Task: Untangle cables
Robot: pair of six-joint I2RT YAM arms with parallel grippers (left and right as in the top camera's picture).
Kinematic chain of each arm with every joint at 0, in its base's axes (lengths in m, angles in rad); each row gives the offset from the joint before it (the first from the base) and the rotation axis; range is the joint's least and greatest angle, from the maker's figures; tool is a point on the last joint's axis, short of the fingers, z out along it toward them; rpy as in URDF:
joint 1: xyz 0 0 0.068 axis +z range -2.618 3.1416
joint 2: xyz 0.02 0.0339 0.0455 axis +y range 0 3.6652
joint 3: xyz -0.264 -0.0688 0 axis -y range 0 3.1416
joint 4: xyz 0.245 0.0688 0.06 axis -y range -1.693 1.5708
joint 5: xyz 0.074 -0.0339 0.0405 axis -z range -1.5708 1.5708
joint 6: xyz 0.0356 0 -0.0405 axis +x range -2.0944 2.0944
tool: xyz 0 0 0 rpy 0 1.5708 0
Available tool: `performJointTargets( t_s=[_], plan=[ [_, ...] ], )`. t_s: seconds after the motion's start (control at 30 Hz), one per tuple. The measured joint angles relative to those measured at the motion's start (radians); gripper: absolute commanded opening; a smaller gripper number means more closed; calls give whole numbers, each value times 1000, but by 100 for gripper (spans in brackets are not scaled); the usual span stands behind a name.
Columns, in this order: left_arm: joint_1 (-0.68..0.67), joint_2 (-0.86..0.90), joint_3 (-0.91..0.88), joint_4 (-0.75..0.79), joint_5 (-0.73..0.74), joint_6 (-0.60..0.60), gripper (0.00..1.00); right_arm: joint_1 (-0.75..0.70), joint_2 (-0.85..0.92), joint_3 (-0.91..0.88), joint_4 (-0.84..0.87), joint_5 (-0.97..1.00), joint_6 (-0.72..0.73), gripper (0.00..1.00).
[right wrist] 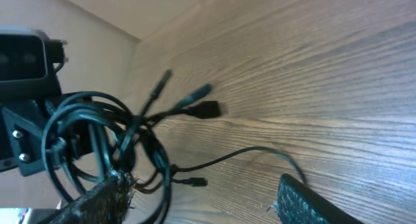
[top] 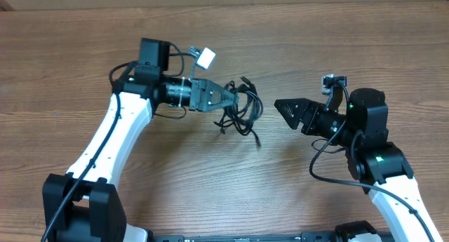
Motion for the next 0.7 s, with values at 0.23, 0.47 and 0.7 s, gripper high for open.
performJointTargets(
  t_s=[0.23,0.47,0.7],
  plan=[
    [-75,0,0,0,-98,58,4,0,-4,0,-2,-17,-38,71],
    [-84,-2,0,119,-235,-93,4,0,-4,0,17,-51,-44,71],
    [-186,-132,0,133,-534,-218,4,0,-5,0,60,-116,-46,70]
  ],
)
